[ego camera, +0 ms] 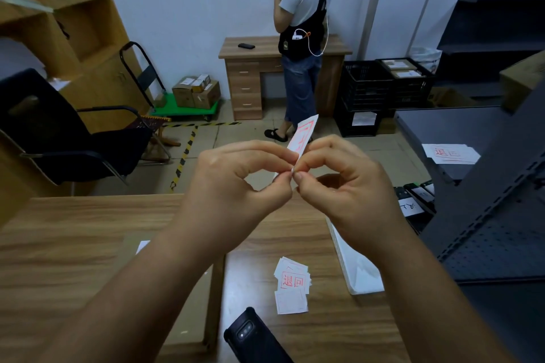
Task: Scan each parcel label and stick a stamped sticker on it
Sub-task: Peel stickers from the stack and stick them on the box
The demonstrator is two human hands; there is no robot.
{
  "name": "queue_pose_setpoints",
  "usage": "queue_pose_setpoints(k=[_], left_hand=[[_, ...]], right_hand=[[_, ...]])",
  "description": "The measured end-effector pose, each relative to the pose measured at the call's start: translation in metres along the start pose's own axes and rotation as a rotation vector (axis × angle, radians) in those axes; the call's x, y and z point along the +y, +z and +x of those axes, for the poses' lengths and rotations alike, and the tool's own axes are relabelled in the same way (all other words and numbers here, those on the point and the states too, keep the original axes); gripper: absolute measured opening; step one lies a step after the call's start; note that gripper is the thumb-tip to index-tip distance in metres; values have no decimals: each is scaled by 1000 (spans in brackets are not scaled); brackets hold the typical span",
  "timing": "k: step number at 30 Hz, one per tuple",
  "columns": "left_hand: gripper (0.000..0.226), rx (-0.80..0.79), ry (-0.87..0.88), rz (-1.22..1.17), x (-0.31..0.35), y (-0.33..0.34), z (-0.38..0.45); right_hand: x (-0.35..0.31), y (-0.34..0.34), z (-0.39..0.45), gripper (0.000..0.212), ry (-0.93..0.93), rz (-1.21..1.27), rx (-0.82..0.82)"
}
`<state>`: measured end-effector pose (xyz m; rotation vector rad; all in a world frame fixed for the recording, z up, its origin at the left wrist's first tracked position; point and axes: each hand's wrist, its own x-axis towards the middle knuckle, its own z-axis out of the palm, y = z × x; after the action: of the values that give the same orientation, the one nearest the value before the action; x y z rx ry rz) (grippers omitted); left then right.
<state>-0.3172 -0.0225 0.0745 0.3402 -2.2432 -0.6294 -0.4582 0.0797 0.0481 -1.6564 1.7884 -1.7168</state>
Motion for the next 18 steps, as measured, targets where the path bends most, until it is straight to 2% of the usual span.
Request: queue_pose_setpoints(k=[4,13,18], left_hand=[[10,22,-62,-39,5,4,1],[9,32,-137,-136,8,11,-2],[12,20,-86,-124,11,10,-5]], right_hand=[[1,-2,-2,7,-33,19,33],[0,-12,-8,9,157,365,-20],[2,-14,-9,6,138,274,-9]])
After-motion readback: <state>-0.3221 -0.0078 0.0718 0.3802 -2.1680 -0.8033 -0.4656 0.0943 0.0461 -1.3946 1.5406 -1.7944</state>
